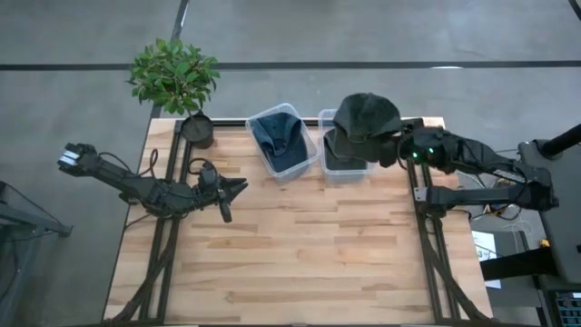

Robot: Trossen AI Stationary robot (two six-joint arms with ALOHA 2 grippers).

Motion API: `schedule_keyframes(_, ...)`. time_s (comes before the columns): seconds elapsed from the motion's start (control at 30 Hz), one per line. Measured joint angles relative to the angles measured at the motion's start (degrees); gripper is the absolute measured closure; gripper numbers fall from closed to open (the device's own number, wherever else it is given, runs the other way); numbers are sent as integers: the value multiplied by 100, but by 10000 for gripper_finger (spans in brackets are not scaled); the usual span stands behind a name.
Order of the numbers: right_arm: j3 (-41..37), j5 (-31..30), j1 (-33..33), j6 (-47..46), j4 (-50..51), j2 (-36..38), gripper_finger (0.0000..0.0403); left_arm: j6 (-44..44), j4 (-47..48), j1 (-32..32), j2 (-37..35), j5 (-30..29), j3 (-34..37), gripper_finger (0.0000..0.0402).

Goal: Pick & Place hat
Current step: Put the black cap into the right transparent bin

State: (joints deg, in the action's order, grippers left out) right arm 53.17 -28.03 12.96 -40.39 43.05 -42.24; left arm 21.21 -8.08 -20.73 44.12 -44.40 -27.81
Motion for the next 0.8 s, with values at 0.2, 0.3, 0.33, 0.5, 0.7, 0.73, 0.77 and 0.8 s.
schedule_keyframes(0.2, -4, 1559, 1439, 429, -152, -527, 391, 4, 0, 0, 0, 0, 0, 338)
schedule_keyframes(0.3, -2, 2421, 2145, 570, -421, -802, 391, 2, 0, 0, 0, 0, 0, 338)
schedule_keyframes(0.33, -2, 2679, 2349, 622, -474, -908, 391, 2, 0, 2, 0, 0, 0, 338)
schedule_keyframes(0.5, -2, 3501, 3007, 683, -543, -1453, 391, 2, 6, 0, 0, 0, 0, 338)
schedule_keyframes(0.7, -2, 3571, 3087, 787, -528, -1937, 390, 2, 15, 2, 0, 0, 0, 338)
schedule_keyframes(0.73, -2, 3571, 3087, 798, -523, -1983, 390, 2, 20, 0, 0, 0, 0, 338)
schedule_keyframes(0.77, -2, 3575, 3087, 801, -508, -2023, 390, 2, 33, 2, 0, 0, 0, 338)
schedule_keyframes(0.8, -2, 3578, 3087, 807, -483, -2055, 390, 2, 42, 1, 0, 1, 0, 338)
